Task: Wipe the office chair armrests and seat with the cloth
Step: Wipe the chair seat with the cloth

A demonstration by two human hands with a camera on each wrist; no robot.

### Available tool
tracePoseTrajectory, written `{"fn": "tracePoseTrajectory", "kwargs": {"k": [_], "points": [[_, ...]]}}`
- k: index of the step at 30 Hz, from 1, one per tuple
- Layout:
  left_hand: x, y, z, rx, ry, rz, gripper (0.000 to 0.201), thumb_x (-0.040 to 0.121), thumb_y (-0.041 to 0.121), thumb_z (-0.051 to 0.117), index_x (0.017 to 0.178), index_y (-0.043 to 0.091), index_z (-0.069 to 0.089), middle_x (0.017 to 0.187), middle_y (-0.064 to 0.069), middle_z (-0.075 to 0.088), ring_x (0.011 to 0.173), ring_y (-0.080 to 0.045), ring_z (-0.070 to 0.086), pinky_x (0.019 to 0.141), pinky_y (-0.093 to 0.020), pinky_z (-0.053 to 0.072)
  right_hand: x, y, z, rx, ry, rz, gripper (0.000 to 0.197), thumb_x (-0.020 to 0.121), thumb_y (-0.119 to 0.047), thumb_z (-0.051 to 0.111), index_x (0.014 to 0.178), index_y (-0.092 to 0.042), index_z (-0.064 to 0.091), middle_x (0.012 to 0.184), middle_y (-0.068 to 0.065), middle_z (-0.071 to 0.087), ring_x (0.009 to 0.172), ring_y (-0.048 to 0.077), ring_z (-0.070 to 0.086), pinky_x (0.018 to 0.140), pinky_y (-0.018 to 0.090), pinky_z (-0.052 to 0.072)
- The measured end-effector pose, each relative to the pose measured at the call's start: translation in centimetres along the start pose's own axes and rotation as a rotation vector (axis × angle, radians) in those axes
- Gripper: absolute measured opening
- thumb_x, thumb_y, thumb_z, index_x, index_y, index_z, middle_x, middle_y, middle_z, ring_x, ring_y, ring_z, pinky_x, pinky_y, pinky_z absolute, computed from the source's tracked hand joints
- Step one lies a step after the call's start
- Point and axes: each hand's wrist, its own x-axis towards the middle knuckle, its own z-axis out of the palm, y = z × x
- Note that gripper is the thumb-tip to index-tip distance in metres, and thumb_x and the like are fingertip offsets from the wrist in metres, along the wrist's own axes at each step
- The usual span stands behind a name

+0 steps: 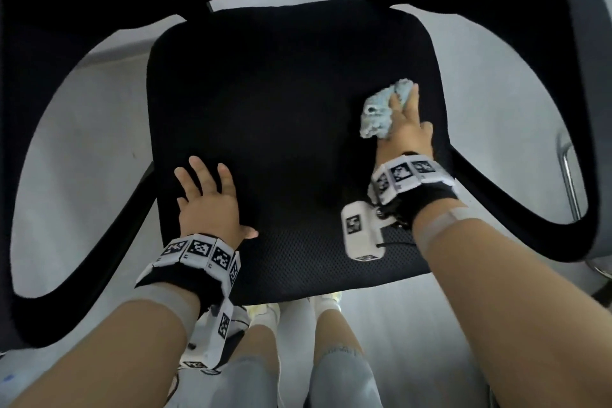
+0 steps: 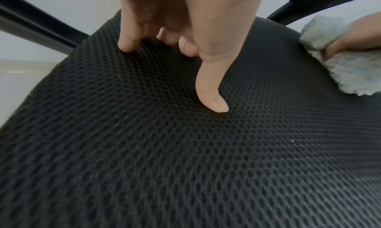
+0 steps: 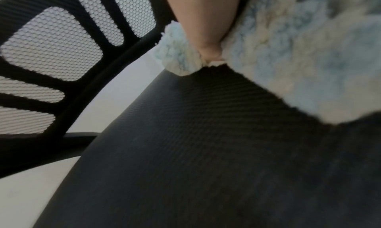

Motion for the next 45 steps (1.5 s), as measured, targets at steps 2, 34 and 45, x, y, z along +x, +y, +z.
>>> {"fn": "tracePoseTrajectory", "kwargs": {"k": [2, 34, 45], "points": [[-0.1, 0.2, -0.1, -0.017, -0.002, 0.0, 0.124, 0.064, 0.062, 0.066, 0.146, 0.01, -0.01, 0.151, -0.026, -0.025, 0.14, -0.047, -0.017, 0.113, -0.055, 0.019, -1.2, -2.0, 1.1, -0.003, -0.072, -0.02, 0.07, 0.088, -0.005, 0.035, 0.143, -0.033, 0.004, 0.155, 0.008, 0.008, 0.126, 0.033, 0.035, 0.092, 0.038, 0.037], [-1.1, 2.3, 0.7, -0.032, 0.051, -0.087, 0.134, 0.059, 0.068, 0.065, 0.144, 0.007, -0.018, 0.148, -0.029, -0.029, 0.139, -0.048, -0.02, 0.115, -0.056, 0.013, -3.3, 8.1, -0.2, 0.124, -0.001, 0.175, 0.065, 0.085, 0.001, 0.032, 0.142, -0.028, 0.019, 0.157, -0.002, 0.006, 0.115, 0.038, 0.044, 0.09, 0.04, 0.041], [-2.1, -2.3, 0.5, -0.252, 0.096, 0.036, 0.124, 0.064, 0.037, 0.079, 0.147, 0.024, -0.012, 0.153, -0.004, -0.032, 0.143, -0.023, -0.023, 0.118, -0.044, 0.012, -5.4, 2.1, 5.1, -0.088, -0.21, -0.375, 0.066, 0.088, -0.009, 0.032, 0.14, -0.039, 0.005, 0.155, -0.014, -0.016, 0.126, 0.029, 0.035, 0.095, 0.04, 0.038]]}}
